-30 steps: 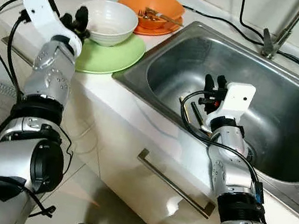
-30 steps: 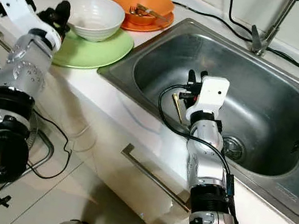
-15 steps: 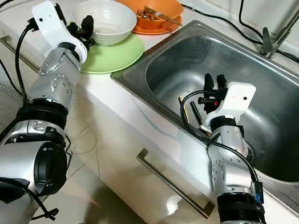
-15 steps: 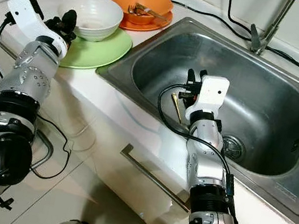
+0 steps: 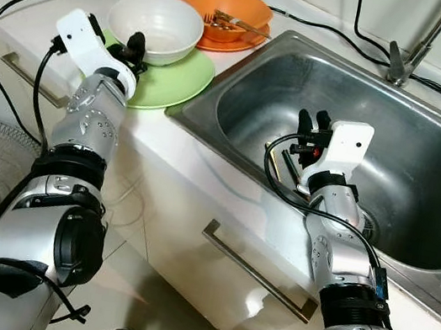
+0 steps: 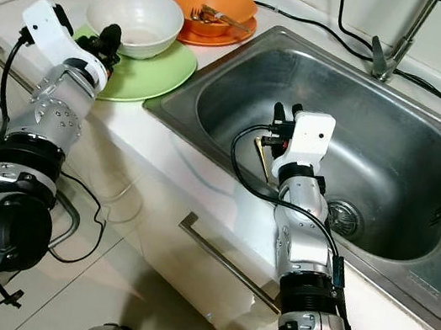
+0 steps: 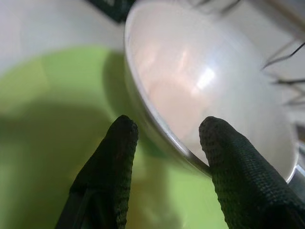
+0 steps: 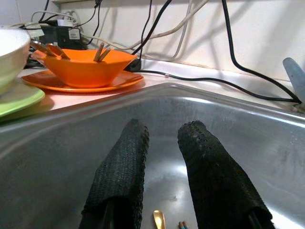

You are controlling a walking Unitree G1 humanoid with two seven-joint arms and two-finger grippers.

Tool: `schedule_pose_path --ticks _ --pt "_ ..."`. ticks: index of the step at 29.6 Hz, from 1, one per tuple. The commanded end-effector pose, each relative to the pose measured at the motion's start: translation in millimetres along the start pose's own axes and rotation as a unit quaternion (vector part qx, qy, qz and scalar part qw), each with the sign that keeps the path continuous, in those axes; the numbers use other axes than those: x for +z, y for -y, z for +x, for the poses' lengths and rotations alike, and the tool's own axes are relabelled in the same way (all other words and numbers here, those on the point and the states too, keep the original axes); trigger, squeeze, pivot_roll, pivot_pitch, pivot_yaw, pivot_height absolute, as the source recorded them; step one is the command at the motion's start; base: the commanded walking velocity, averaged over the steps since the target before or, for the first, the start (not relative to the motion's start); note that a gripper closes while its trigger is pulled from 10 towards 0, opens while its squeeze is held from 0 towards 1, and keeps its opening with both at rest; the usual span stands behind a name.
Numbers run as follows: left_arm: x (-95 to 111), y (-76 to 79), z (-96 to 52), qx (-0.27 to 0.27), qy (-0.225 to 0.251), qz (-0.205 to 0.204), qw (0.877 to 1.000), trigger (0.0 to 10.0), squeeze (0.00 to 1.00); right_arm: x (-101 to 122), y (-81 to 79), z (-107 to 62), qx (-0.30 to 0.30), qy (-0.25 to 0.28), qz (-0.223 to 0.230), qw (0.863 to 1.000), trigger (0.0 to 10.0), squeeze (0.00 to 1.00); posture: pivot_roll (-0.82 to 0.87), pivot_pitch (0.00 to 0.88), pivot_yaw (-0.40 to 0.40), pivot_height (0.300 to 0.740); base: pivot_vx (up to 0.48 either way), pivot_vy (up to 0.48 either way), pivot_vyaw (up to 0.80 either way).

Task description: Kitchen organization

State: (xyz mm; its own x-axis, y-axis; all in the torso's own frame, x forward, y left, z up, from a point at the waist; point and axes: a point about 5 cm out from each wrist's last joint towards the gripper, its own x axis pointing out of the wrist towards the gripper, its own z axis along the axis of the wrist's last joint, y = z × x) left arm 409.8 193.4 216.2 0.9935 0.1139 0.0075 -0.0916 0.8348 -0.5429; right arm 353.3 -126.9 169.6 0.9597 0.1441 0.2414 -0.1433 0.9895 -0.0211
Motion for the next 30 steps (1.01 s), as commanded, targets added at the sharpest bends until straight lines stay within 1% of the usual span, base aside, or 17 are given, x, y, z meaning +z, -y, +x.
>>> schedule_pose_path --ticks 1,2,7,10,14,15,20,30 --pt "-10 2.1 0.4 0.010 -0.028 -0.003 1.000 10.0 0.00 2 2.3 -1.0 -0.002 0.002 0.002 1.000 10.0 0.00 0.05 0.130 -0.028 0.740 0.000 0.000 0.00" --pt "-15 4.3 0.0 0.012 -0.042 -0.003 0.999 10.0 0.00 2 3.0 -1.0 -0.002 0.001 0.001 1.000 10.0 0.00 0.05 0.131 -0.028 0.740 0.000 0.000 0.00" --pt "-20 5.9 -0.5 0.016 -0.051 -0.003 0.999 10.0 0.00 2 2.9 -1.1 -0.002 0.001 0.000 1.000 10.0 0.00 0.05 0.131 -0.030 0.740 0.000 0.000 0.00" --pt "-20 6.7 -0.2 0.019 -0.047 -0.005 0.999 10.0 0.00 2 2.6 -1.1 -0.001 0.001 0.000 1.000 10.0 0.00 0.05 0.133 -0.031 0.740 0.000 0.000 0.00" --pt "-14 6.4 0.7 0.028 -0.030 -0.007 0.999 10.0 0.00 2 2.6 -0.7 0.000 0.000 0.000 1.000 10.0 0.00 0.05 0.133 -0.033 0.740 0.000 0.000 0.00" --pt "-11 6.5 1.0 0.032 -0.023 -0.010 0.999 0.0 0.00 2 2.4 -0.4 0.001 0.000 0.000 1.000 10.0 0.00 0.05 0.133 -0.033 0.740 0.000 0.000 0.00" --pt "-8 7.1 1.4 0.035 -0.012 -0.013 0.999 0.0 0.00 2 2.4 0.0 0.000 0.000 -0.001 1.000 10.0 0.00 0.05 0.131 -0.032 0.740 0.000 0.000 0.00" --pt "-7 7.4 1.5 0.039 -0.006 -0.015 0.999 0.0 0.00 1 2.3 -0.3 0.000 -0.001 -0.001 1.000 10.0 0.00 0.05 0.126 -0.027 0.740 0.000 0.000 0.00"
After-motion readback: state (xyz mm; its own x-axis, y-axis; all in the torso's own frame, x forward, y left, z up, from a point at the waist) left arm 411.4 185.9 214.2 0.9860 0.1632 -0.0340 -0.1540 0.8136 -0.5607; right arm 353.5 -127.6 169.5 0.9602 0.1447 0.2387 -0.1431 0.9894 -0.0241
